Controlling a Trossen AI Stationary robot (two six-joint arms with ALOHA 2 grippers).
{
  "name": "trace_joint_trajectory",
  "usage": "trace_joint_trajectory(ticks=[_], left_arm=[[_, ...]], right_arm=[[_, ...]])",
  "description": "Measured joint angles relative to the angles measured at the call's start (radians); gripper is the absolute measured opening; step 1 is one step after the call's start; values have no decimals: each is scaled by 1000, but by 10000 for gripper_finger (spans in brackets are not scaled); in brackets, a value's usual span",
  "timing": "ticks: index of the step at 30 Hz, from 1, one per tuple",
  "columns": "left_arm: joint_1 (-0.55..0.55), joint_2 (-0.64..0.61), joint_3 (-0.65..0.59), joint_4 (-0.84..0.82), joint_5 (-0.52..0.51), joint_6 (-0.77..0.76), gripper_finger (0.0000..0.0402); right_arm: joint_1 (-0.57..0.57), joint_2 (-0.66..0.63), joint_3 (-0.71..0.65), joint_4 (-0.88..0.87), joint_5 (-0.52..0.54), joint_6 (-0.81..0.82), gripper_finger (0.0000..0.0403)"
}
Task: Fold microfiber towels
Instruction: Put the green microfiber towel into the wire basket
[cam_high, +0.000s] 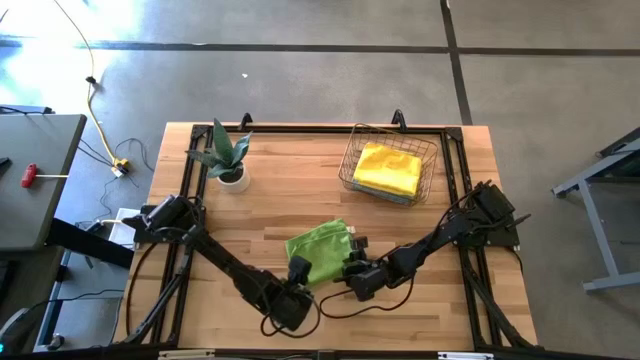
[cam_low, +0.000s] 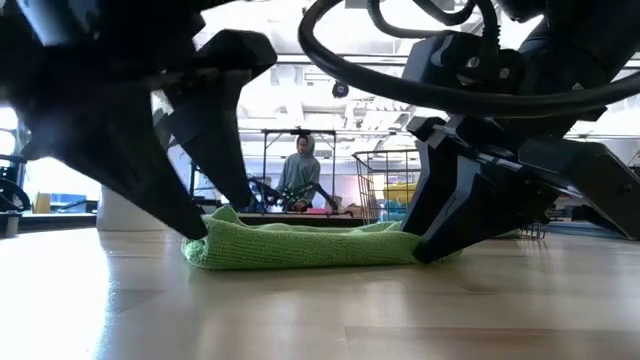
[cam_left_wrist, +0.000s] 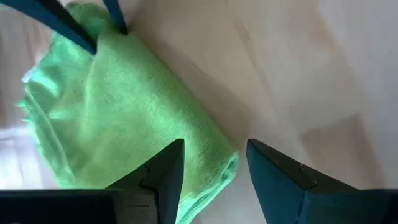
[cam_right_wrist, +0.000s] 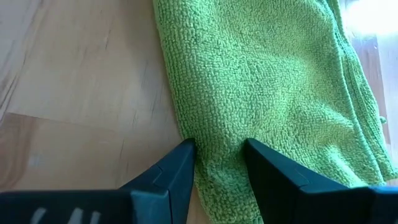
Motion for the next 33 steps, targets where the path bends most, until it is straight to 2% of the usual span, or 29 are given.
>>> trace_joint_trajectory(ticks=[2,7,11,18,27,30,33], left_arm=[[-1,0,-14,-1,-15,22,165],[0,0,-56,-6,72,16,165],[1,-2,-83,23,-5,17,165],[25,-8,-142,97,-27,115,165],[63,-2,-191,250,-157,189,165],[73,2,-193,263,-195,173,154],[87,5,-196,257,-223,150,124]], right_arm=[[0,1,-1,14,0,-2,139],[-1,2,-2,26,-7,21,139],[0,3,-2,29,-3,24,139],[0,4,-3,38,-5,48,139],[-1,6,-4,69,-14,50,139],[-1,6,-4,73,-14,50,139],[-1,6,-4,77,-14,50,139]])
